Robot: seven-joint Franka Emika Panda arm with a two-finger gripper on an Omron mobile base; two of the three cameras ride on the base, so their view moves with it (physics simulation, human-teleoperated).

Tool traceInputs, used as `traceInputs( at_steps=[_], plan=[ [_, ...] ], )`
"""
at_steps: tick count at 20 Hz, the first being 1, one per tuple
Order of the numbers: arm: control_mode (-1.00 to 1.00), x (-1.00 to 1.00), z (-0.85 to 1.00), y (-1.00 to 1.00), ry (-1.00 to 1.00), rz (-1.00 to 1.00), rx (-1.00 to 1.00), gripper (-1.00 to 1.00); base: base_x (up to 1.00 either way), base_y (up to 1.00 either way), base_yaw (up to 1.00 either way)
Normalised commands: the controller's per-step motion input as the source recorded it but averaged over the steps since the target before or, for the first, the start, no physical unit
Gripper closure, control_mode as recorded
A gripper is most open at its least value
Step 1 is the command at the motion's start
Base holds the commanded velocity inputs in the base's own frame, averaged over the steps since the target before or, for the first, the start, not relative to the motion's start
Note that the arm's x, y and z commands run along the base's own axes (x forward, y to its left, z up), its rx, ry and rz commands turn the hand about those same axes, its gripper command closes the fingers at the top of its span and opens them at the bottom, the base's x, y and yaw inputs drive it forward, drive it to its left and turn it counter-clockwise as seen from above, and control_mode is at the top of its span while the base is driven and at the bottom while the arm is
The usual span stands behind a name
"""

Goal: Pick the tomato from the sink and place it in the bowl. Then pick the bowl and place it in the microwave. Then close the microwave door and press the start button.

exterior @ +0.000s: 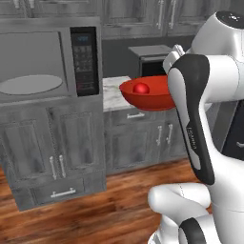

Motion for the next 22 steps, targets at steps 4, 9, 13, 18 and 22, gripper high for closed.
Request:
traceInputs(
  at_steps=[4,9,13,18,22],
  plan=[
    [1.0,0.0,0.0,0.0,0.0,0.0,0.0,1.0,0.32,0.9,0.0],
    [1.0,0.0,0.0,0.0,0.0,0.0,0.0,1.0,0.48,0.45,0.0],
    [1.0,0.0,0.0,0.0,0.0,0.0,0.0,1.0,0.54,0.56,0.0],
    [1.0,0.0,0.0,0.0,0.0,0.0,0.0,1.0,0.51,0.59,0.01],
    [1.0,0.0,0.0,0.0,0.0,0.0,0.0,1.0,0.55,0.28,0.05]
  ],
)
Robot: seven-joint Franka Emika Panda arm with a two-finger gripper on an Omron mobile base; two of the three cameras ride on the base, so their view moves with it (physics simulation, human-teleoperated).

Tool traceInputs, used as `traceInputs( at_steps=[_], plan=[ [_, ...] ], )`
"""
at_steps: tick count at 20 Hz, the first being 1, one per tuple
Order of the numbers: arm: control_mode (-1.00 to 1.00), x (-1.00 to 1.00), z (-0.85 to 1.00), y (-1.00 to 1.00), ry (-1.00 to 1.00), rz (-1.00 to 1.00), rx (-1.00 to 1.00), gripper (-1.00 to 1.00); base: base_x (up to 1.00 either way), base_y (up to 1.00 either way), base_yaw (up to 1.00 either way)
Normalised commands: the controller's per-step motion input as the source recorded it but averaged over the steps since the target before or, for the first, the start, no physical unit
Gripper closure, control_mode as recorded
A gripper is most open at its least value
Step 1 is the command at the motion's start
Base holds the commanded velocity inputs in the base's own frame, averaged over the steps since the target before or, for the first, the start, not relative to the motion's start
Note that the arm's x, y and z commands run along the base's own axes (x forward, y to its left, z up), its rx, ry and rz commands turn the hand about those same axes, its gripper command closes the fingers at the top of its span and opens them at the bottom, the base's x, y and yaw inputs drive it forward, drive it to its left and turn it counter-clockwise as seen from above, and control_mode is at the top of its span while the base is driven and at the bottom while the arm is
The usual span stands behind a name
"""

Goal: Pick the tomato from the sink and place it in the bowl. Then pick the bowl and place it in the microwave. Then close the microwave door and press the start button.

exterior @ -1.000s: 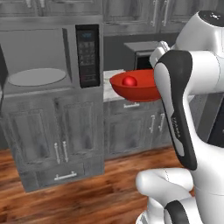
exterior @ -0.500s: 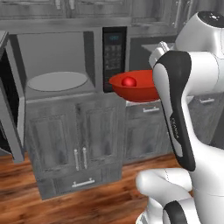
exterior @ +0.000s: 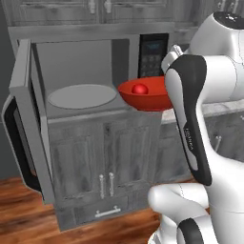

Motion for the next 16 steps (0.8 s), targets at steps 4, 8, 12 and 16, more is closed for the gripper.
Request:
traceInputs(
  at_steps=[4,8,12,16],
  plan=[
    [1.0,0.0,0.0,0.0,0.0,0.0,0.0,1.0,0.52,0.05,0.08],
    [1.0,0.0,0.0,0.0,0.0,0.0,0.0,1.0,0.45,0.0,0.09],
    [1.0,0.0,0.0,0.0,0.0,0.0,0.0,1.0,0.23,0.0,0.14],
    [1.0,0.0,0.0,0.0,0.0,0.0,0.0,1.0,0.0,-0.01,0.17]
  ],
)
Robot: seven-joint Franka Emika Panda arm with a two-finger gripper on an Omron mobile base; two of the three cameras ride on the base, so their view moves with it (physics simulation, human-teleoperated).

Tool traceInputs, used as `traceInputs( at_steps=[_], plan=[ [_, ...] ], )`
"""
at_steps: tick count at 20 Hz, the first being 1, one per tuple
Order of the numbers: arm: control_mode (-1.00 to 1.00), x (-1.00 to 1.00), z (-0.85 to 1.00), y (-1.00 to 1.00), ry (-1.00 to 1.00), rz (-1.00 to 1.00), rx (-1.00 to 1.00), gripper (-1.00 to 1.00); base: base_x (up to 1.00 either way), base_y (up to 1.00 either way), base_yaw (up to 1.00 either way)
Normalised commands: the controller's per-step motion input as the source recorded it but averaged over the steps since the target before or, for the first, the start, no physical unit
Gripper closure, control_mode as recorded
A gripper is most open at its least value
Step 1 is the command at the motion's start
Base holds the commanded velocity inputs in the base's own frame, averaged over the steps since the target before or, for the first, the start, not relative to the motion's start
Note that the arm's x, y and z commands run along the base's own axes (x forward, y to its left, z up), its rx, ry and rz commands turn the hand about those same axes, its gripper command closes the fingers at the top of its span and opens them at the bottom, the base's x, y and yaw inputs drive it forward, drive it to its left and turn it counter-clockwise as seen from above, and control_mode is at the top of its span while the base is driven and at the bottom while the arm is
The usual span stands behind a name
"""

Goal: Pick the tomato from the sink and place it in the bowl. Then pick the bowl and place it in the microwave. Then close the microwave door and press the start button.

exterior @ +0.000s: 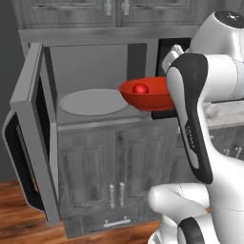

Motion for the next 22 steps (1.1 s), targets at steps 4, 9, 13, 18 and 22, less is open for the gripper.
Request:
traceInputs(
  at_steps=[4,9,13,18,22],
  plan=[
    [1.0,0.0,0.0,0.0,0.0,0.0,0.0,1.0,0.0,-0.02,0.16],
    [1.0,0.0,0.0,0.0,0.0,0.0,0.0,1.0,0.0,0.0,0.03],
    [1.0,0.0,0.0,0.0,0.0,0.0,0.0,1.0,0.0,0.0,0.0],
    [-1.0,0.0,0.0,-0.03,0.0,0.0,0.01,1.0,0.0,0.0,0.0],
    [-1.0,0.03,-0.17,0.0,-0.01,0.1,0.0,1.0,0.0,0.0,0.0]
  ],
)
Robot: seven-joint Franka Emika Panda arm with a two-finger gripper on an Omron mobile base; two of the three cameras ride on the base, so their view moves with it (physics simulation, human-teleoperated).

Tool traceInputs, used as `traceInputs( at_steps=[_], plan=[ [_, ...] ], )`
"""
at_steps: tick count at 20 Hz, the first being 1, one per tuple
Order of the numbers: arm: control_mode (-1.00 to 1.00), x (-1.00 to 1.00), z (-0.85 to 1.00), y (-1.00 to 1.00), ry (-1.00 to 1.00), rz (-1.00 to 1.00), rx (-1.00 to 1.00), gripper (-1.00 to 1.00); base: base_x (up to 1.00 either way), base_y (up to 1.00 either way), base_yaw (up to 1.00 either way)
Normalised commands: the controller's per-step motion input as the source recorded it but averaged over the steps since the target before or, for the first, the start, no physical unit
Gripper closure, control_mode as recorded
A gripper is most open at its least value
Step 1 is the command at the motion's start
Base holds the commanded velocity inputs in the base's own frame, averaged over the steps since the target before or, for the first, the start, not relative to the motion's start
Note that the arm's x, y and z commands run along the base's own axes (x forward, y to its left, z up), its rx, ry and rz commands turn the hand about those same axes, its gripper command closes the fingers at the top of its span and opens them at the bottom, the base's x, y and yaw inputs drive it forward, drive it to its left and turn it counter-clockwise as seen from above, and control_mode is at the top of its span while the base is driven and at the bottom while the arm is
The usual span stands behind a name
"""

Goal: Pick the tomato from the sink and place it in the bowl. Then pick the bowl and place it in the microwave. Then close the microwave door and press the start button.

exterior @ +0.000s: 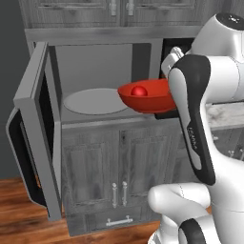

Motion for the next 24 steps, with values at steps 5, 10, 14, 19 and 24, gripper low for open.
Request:
traceInputs(
  at_steps=[5,10,14,19,24],
  plan=[
    [-1.0,0.22,-0.41,0.03,-0.06,0.24,0.0,1.0,0.0,0.0,0.0],
    [-1.0,0.79,-0.47,0.04,-0.01,0.22,0.0,1.0,0.0,0.0,0.0],
    [-1.0,1.0,-0.36,0.17,0.0,0.04,0.0,1.0,0.0,0.0,0.0],
    [-1.0,0.88,-0.24,0.19,0.0,-0.01,0.0,1.0,0.0,0.0,0.0],
    [-1.0,0.82,-0.23,0.41,0.0,-0.08,0.0,1.0,0.0,0.0,0.0]
  ],
)
